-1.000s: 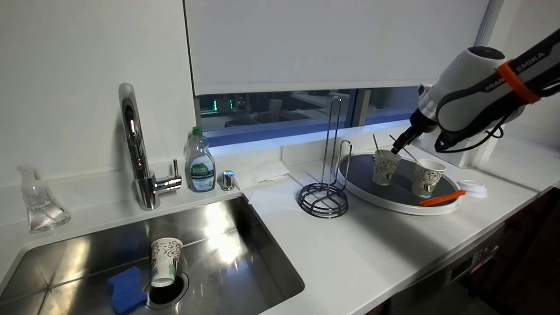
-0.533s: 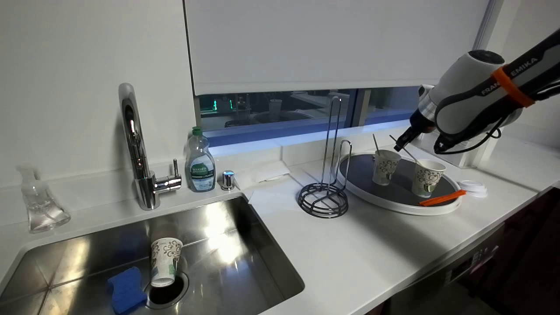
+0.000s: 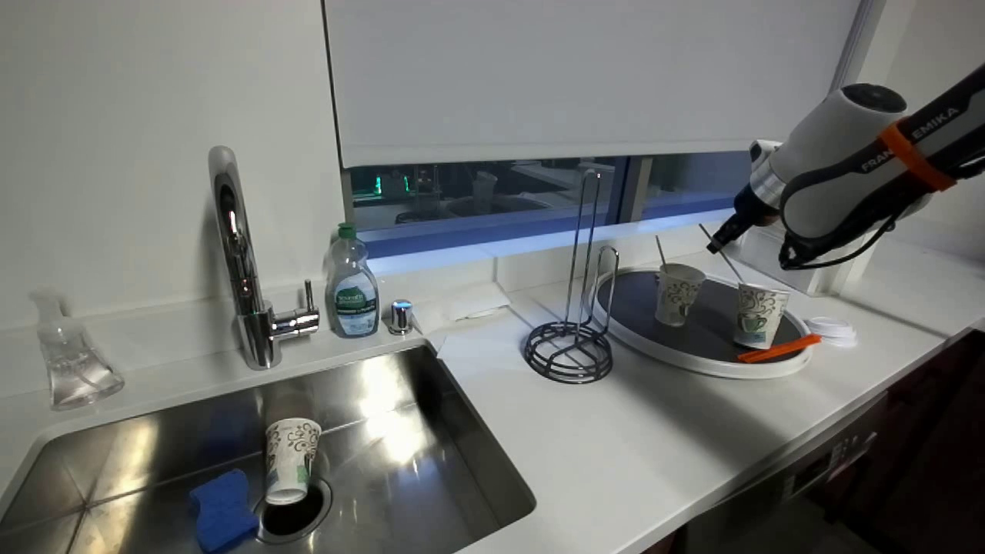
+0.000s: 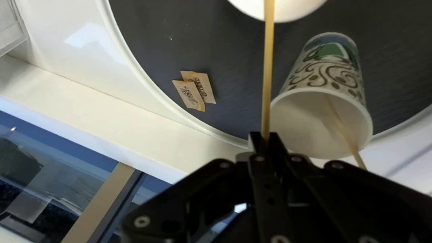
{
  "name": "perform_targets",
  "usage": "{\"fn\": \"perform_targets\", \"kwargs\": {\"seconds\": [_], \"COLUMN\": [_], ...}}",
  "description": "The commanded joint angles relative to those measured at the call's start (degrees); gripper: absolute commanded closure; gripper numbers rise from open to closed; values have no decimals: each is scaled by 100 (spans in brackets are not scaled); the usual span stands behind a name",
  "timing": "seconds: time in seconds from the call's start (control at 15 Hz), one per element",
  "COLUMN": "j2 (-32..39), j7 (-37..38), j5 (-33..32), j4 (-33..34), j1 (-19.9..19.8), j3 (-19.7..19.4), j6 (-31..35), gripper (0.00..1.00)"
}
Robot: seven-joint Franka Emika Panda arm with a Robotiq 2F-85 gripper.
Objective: Move the chopstick in the right cup to the tray, and then close the cup
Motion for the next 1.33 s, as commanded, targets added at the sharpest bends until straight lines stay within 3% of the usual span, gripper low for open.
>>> {"fn": "perform_targets", "kwargs": {"seconds": [0.0,0.87,1.27], "j2": [-7,-363,-614], "j7": [211,1078,1390], "j5": [-341,-961,-1068], "j4": [-7,-57,-171], "j1": [95,468,541], "j3": [-205,-640,-609], "j6": [215,106,18], "gripper": [98,98,98]}}
